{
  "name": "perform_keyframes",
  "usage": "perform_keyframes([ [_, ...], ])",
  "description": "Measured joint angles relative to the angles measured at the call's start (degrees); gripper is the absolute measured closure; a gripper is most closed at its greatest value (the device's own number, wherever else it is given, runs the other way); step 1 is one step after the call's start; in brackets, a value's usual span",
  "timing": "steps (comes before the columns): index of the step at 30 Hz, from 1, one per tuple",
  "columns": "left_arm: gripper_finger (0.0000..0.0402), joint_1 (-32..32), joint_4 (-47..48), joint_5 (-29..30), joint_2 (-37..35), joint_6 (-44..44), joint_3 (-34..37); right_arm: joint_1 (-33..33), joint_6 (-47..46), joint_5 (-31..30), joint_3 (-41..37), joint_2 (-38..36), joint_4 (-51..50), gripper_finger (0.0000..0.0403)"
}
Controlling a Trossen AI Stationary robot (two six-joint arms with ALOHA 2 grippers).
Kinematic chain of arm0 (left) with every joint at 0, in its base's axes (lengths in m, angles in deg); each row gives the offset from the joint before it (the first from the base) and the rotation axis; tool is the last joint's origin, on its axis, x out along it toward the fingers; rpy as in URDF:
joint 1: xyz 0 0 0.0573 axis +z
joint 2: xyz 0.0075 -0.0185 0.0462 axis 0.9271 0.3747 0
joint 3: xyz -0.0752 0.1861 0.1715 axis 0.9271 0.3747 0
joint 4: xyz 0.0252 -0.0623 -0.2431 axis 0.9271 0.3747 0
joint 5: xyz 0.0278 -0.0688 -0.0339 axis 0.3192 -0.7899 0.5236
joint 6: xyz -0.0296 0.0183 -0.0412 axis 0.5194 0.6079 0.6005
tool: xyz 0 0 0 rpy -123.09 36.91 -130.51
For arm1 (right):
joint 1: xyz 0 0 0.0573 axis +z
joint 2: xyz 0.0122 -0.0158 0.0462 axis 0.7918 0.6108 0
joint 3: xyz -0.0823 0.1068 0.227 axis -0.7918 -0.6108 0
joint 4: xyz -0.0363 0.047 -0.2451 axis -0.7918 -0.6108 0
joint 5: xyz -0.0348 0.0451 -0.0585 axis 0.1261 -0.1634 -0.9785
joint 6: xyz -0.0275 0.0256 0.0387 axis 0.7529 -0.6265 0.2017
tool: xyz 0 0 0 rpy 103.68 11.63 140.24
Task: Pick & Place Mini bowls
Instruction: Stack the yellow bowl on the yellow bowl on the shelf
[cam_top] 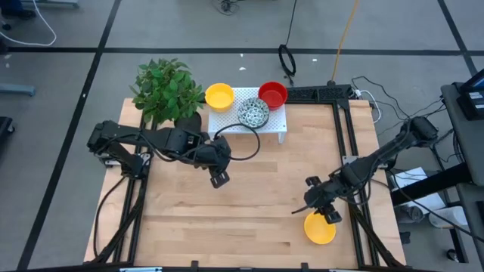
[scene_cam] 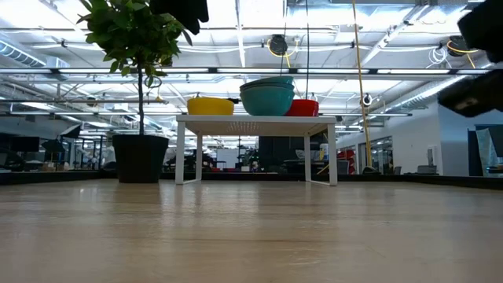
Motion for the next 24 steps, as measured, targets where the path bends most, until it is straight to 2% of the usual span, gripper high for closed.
perform_keyframes([
  [10, 0.0229, 0.0, -0.03, 0.04, 0.0, 0.44, 0.0, 1.05, 1.8, 0.18, -3.42, 3.04, 3.0, 0.0243],
  [14, 0.0229, 0.0, -0.01, 0.04, 0.0, 0.61, 0.0, 1.03, 2.95, 0.22, -3.42, 5.07, 3.78, 0.0286],
  [20, 0.0229, 0.0, 0.02, 0.04, 0.0, 0.55, 0.0, 1.03, 0.65, 0.39, -3.42, 8.41, 5.3, 0.0388],
  [24, 0.0229, 0.0, 0.07, 0.05, 0.0, 0.03, 0.0, 0.68, -0.57, 0.42, -3.42, 9.23, 5.23, 0.0396],
])
